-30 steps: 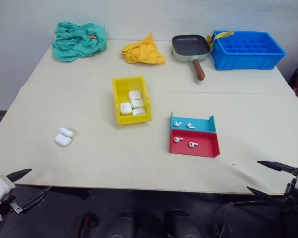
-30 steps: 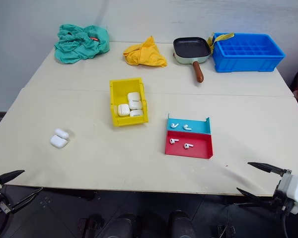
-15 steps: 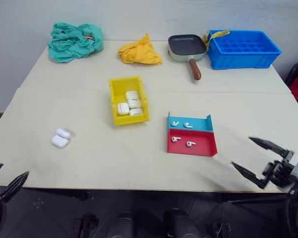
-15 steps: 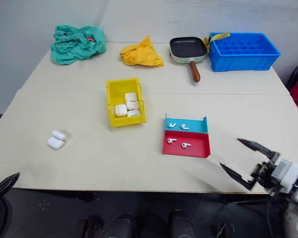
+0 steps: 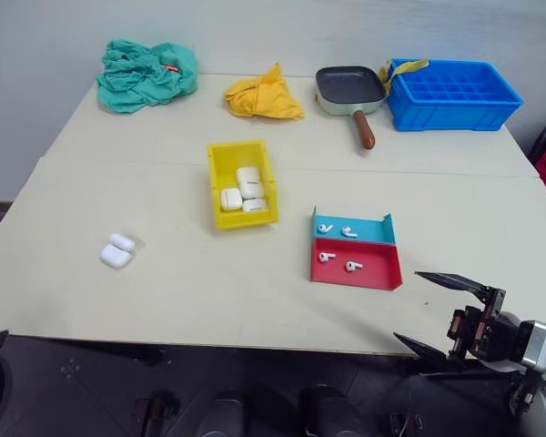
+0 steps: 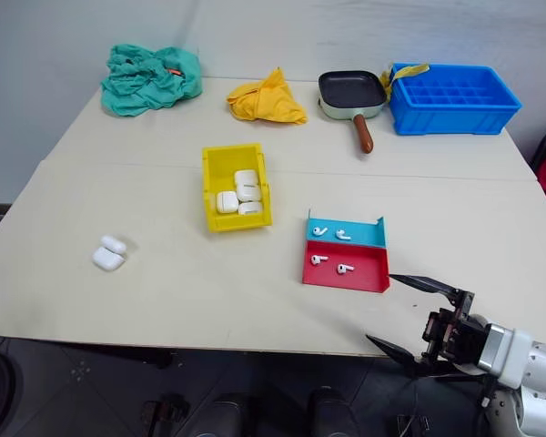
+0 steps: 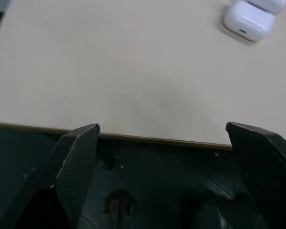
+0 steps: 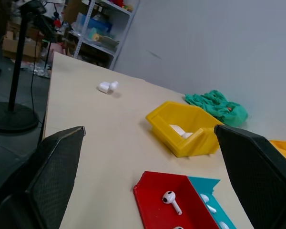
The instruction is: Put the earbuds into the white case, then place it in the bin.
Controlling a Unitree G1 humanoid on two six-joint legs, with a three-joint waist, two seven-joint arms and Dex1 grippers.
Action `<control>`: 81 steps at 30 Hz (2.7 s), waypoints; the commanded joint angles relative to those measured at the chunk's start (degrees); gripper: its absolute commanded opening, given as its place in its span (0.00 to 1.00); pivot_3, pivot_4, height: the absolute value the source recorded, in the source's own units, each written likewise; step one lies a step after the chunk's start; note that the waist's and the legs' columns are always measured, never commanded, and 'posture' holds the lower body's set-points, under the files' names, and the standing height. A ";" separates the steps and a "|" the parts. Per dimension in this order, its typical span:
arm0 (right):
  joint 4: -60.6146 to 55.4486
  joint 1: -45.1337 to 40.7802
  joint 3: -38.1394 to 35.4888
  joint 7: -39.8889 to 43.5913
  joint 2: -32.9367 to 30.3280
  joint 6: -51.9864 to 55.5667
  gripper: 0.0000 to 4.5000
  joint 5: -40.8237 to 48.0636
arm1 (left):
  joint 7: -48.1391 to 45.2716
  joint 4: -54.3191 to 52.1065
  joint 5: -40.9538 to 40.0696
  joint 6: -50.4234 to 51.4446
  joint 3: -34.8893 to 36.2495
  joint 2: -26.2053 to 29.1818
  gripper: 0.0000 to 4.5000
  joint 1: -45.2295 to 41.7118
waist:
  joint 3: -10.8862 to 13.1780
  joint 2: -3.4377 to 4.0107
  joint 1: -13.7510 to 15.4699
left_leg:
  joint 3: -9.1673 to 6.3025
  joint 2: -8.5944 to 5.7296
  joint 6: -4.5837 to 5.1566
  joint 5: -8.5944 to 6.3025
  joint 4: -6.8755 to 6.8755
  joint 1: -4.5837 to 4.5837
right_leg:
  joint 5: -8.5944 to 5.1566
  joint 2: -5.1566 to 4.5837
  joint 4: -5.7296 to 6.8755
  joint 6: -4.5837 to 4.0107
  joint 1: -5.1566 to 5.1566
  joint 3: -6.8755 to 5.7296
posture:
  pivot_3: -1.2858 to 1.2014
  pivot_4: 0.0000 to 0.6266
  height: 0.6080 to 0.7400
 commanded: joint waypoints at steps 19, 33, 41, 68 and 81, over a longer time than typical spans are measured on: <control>-3.14 -5.21 4.50 -6.98 -1.53 4.82 1.00 -5.27 | -24.81 20.77 32.35 3.54 -71.76 20.47 0.99 -69.30 | 0.15 0.15 -1.21 | 0.33 -0.17 -0.09 -0.02 0.13 -0.39 | 0.02 0.13 1.49 0.03 -1.07 0.06 | 0.52 0.24 1.00; -1.21 -2.42 2.48 -4.21 -1.94 2.29 1.00 -3.62 | -30.13 29.72 48.10 5.56 -84.81 10.98 0.99 -84.96 | 0.21 -0.02 -1.25 | 0.19 -0.23 -0.06 -0.01 0.36 -0.40 | 0.02 0.02 1.57 0.05 -1.02 0.04 | 0.52 0.24 1.00; 2.89 -1.57 1.26 -0.81 -1.55 -1.06 1.00 -2.17 | -28.04 30.41 51.80 6.71 -85.01 7.98 0.99 -84.42 | 0.22 -0.05 -1.15 | 0.16 -0.23 -0.05 -0.02 0.56 -0.42 | 0.02 -0.01 1.62 0.05 -0.97 0.05 | 0.52 0.24 1.00; 2.56 -0.38 2.81 -3.28 -0.70 -2.44 1.00 -3.54 | -20.89 27.41 53.72 10.55 -81.76 -1.51 0.99 -84.25 | 0.09 0.19 1.53 | 0.13 -0.24 -0.06 0.02 1.05 -0.37 | 0.02 -0.06 1.83 0.05 -0.90 0.14 | 0.52 0.24 1.00; 2.34 -0.15 4.12 -4.25 -0.31 -2.16 1.00 -4.40 | -17.99 26.28 53.50 13.56 -80.44 -3.08 0.73 -81.39 | -0.12 0.53 1.52 | 0.11 -0.27 -0.05 0.01 1.05 -0.31 | 0.02 -0.07 1.81 0.05 -0.80 0.15 | 0.52 0.24 1.00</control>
